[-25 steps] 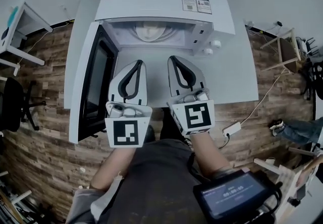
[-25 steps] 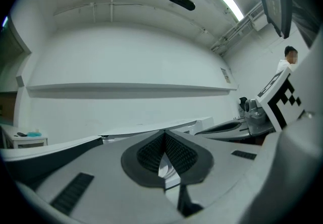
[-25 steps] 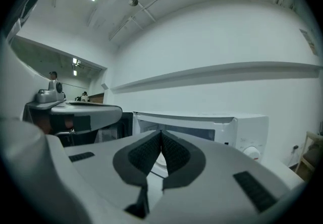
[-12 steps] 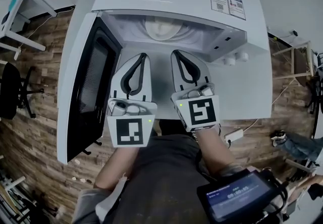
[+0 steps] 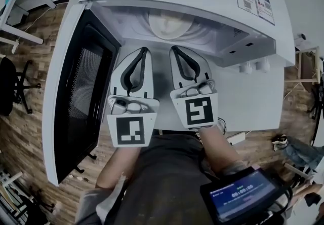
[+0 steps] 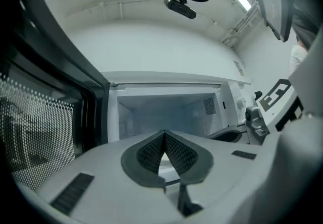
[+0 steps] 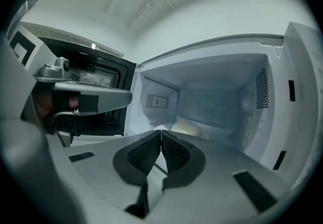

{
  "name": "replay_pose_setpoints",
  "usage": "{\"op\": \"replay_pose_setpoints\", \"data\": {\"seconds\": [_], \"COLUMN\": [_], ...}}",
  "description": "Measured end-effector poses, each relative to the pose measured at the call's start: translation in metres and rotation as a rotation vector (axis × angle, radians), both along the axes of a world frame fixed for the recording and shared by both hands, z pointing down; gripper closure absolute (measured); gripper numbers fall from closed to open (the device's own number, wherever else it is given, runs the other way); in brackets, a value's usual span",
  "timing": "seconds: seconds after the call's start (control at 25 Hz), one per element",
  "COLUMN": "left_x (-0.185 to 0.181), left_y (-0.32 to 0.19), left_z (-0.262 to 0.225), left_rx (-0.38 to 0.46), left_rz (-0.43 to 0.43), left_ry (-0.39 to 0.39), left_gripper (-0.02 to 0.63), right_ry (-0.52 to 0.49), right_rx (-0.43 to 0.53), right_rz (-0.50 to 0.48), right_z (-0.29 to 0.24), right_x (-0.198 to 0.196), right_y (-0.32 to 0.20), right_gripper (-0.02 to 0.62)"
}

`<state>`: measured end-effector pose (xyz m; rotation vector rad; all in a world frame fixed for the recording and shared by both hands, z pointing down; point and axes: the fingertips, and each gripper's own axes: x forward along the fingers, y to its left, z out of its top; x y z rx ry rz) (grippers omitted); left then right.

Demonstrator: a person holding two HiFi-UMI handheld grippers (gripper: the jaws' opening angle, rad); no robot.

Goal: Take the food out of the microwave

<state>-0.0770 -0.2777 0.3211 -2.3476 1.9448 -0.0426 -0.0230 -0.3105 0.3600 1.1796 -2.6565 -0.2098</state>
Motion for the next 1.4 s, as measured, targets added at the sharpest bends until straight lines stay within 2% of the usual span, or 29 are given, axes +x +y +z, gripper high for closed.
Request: {"op": "replay_pose_setpoints", "data": {"seconds": [0.2,0.44,0.68,0.76,0.88,1.0,1.12,1.24,1.4], "left_x": [-0.004,-0.008,-0.008,-0.006,-0.004,-0.008,-0.012,-0.015,-0.022], "left_y": [-0.01,-0.013,-0.017,-0.018,-0.017,-0.014,-0.012,-0.011,-0.012], "left_z": [0.014,0.012,0.003,0.004,0.006,0.007,0.006,0.006,0.006], "left_rx": [-0.016,-0.053,-0.064,-0.073,-0.086,-0.097,-0.111,-0.126,-0.123], "left_rz": [-0.017,-0.025,-0.015,-0.009,-0.003,-0.011,-0.014,-0.017,-0.029], "left_ry": [0.011,0.032,0.03,0.036,0.03,0.028,0.029,0.034,0.033], "left_gripper": [0.598,0.598,0.598,0.598,0.598,0.598,0.598,0.598,0.598], "right_ry": [0.0,-0.088,-0.152,-0.219,-0.371,-0.507,-0.615,-0.7,-0.753], "right_rx": [-0.022,-0.184,-0.297,-0.357,-0.49,-0.614,-0.702,-0.77,-0.82], "right_rz": [-0.02,-0.012,0.018,0.035,0.069,0.085,0.109,0.128,0.12], "right_z": [0.01,0.016,0.018,0.02,0.027,0.034,0.034,0.035,0.034], "right_x": [-0.004,-0.007,-0.006,-0.004,0.0,-0.001,-0.001,-0.002,-0.01], "right_y": [-0.009,-0.007,-0.009,-0.012,-0.016,-0.018,-0.021,-0.027,-0.031], "right_gripper": [0.588,0.588,0.588,0.588,0.579,0.513,0.505,0.495,0.491]}}
